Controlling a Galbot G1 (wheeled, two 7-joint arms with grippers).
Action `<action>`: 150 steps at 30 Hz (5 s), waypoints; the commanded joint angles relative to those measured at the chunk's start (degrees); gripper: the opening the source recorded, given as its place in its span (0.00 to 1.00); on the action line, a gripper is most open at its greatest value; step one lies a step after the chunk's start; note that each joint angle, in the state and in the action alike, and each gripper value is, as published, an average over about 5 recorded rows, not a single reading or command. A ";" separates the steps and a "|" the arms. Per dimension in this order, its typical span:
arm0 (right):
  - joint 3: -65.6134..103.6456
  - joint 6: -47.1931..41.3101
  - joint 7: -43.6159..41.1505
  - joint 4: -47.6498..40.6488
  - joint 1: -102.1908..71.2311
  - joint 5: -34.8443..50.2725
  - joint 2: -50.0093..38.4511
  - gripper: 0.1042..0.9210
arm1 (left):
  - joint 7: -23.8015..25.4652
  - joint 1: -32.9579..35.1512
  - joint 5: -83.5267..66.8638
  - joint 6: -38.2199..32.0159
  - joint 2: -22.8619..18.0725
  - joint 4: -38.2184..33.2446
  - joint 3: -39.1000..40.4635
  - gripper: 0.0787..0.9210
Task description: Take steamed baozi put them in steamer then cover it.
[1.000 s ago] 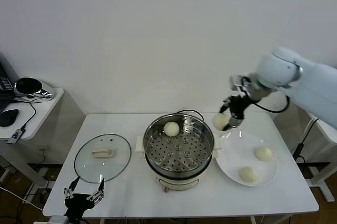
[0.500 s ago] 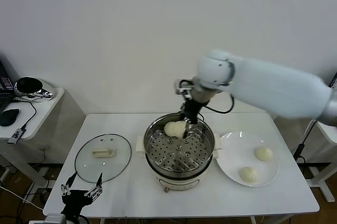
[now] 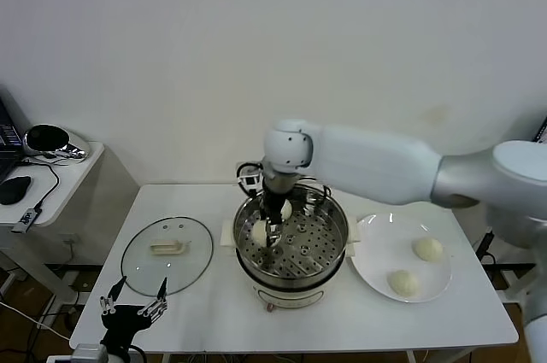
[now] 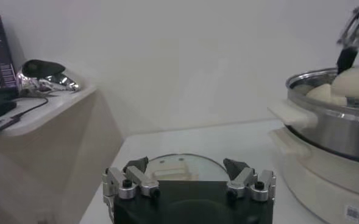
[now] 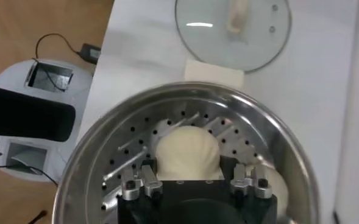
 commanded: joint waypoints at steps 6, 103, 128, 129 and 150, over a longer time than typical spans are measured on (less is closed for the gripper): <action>0.38 0.17 1.18 -6.32 -4.37 -3.59 5.48 0.64 | 0.12 -0.07 -0.30 0.12 -0.05 -0.37 0.05 0.88; 33.16 22.94 -8.03 3.04 -39.03 -36.63 -37.39 0.88 | 0.86 0.63 2.54 0.66 -1.78 4.85 3.54 0.88; 25.13 20.84 -10.57 8.26 -17.05 -25.43 -43.43 0.58 | 0.78 -1.61 2.59 0.68 -1.95 6.38 5.28 0.88; 23.23 20.68 -10.86 8.63 -13.65 -23.89 -43.25 0.58 | 0.74 -1.86 2.55 0.66 -1.96 6.49 5.38 0.88; 8.31 63.69 -16.42 -2.96 10.19 -3.00 -17.01 0.58 | -0.23 -2.79 2.15 0.23 -2.50 3.70 3.94 0.88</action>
